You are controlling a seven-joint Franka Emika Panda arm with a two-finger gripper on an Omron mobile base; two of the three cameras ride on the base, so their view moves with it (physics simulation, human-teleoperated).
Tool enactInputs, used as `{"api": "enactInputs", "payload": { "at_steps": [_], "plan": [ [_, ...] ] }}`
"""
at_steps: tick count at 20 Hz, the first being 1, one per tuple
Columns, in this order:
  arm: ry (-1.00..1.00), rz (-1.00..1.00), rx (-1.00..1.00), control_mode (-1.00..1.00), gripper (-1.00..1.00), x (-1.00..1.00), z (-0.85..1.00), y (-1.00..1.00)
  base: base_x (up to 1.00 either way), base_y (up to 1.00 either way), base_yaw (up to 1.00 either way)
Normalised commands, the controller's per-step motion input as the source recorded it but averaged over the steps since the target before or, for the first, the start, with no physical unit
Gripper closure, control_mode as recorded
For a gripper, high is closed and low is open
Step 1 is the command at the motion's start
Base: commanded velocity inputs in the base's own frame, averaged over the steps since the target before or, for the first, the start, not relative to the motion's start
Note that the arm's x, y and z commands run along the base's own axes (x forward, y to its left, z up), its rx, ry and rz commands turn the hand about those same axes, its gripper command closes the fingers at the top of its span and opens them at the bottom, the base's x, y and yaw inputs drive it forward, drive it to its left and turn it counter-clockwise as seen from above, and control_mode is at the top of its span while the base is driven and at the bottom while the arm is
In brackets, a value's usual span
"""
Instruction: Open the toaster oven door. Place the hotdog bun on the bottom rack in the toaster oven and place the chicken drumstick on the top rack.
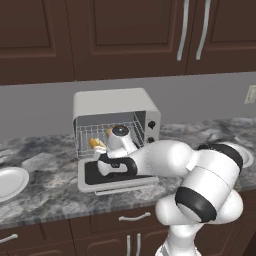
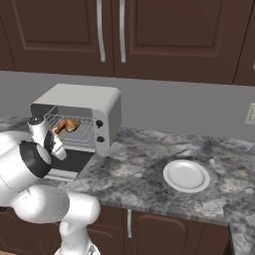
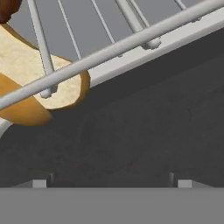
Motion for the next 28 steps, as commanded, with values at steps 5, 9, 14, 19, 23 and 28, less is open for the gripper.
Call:
{"api": "enactInputs", "payload": {
  "at_steps": [5,9,14,19,23,28],
  "plan": [
    [0.0,0.0,0.0,-1.0,-1.0,0.3,-0.23,-0.06,0.0,0.0,0.0],
    [0.01,0.0,0.0,-1.0,-1.0,0.38,-0.25,0.0,0.0,0.0,0.0],
    [0.06,-0.01,0.0,-1.0,-1.0,0.68,-0.14,-0.07,0.0,0.0,0.0],
    [0.09,-0.01,0.0,-1.0,-1.0,0.58,-0.05,-0.09,0.0,0.0,0.0],
    [0.09,-0.03,0.0,-1.0,-1.0,0.7,-0.03,-0.02,0.0,0.0,0.0],
    [0.08,-0.03,0.0,-1.0,-1.0,0.47,-0.02,0.0,0.0,0.0,0.0]
  ]
}}
